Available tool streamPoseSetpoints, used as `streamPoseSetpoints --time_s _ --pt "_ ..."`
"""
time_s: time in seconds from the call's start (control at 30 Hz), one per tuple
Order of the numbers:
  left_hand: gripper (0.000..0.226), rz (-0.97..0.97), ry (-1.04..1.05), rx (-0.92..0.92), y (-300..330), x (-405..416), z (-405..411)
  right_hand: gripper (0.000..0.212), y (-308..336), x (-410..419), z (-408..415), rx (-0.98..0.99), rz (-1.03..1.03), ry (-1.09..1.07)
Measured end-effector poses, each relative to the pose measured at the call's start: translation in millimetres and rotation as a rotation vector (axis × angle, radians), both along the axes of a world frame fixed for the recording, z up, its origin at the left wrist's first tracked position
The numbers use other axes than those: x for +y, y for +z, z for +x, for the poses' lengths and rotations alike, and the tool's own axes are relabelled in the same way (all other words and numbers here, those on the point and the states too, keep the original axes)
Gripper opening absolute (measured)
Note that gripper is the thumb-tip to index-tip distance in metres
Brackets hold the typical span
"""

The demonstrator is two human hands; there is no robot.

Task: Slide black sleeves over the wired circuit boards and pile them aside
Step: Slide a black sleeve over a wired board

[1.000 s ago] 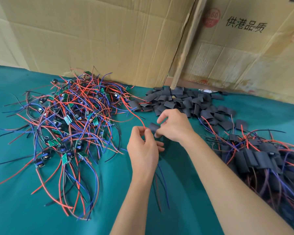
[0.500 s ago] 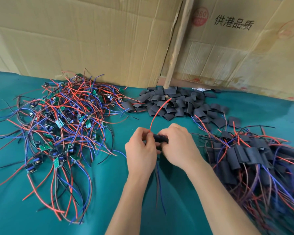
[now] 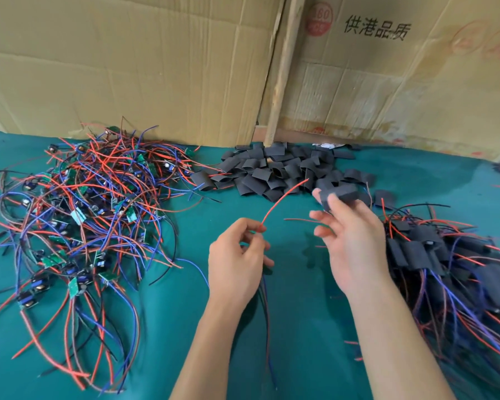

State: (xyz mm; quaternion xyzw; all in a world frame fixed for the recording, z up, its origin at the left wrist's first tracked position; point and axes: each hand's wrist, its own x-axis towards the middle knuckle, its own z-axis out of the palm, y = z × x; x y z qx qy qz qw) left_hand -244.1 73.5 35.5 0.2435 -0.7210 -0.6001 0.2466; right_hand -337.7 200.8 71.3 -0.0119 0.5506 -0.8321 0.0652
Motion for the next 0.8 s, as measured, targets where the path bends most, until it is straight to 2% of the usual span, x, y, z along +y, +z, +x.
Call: streamPoseSetpoints --time_s 0.13,0.3,0.47,0.57,0.67,0.8 --pt "0.029 -0.002 -0.017 -0.022 -1 1 -1 0.022 4 6 0 0.001 -0.072 0.026" --pt "0.032 -0.043 -0.032 -0.006 0 1 1 0.010 6 -4 6 0.071 -0.012 0.124" --pt "0.030 -0.061 -0.047 -0.002 0 0 1 0.005 -2 -17 16 0.091 0.211 0.245" --pt "0.027 -0.089 -0.041 -0.007 0 -2 2 0.013 -8 -23 21 0.090 0.263 0.315" --pt "0.027 -0.048 -0.005 -0.008 -1 -4 2 0.008 -2 -21 19 0.090 0.133 0.253" --pt "0.026 -0.043 0.007 -0.011 -1 -3 1 0.012 7 -2 6 0.054 -0.101 0.105"
